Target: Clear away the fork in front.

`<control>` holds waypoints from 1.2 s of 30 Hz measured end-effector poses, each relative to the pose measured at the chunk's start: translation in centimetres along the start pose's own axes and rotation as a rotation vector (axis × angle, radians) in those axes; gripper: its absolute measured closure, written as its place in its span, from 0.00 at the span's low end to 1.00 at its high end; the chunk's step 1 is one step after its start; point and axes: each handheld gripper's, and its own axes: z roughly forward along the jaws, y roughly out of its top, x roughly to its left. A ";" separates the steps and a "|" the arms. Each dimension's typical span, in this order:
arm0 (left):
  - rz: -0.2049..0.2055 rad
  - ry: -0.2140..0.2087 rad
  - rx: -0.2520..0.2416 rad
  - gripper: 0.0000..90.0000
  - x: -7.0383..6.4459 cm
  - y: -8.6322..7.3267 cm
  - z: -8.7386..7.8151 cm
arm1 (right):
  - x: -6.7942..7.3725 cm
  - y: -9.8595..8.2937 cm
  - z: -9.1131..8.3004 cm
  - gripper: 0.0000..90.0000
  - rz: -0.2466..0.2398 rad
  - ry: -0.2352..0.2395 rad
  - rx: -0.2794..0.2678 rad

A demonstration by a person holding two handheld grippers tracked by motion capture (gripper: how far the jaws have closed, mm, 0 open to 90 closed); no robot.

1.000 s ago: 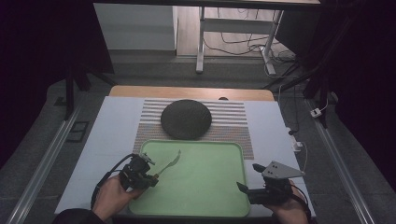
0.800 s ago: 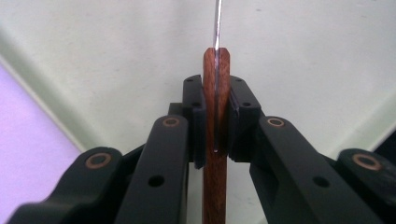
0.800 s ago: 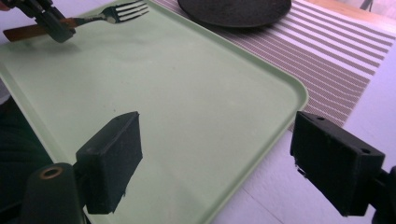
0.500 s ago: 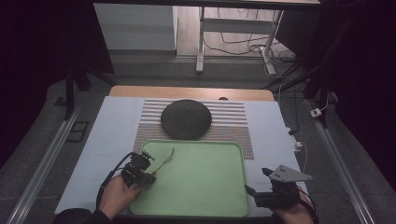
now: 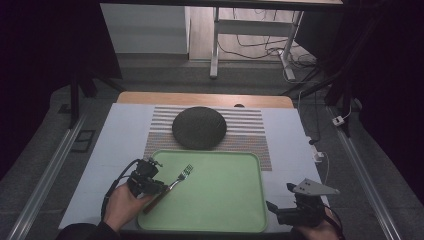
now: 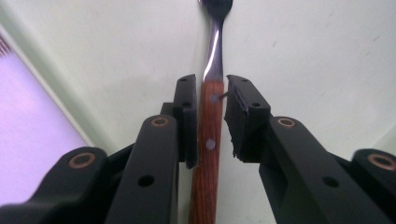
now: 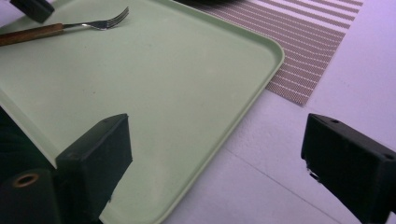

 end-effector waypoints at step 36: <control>0.156 -0.045 0.021 0.98 -0.6 4.5 5.1 | -0.3 -0.1 0.1 0.04 0.029 0.008 0.019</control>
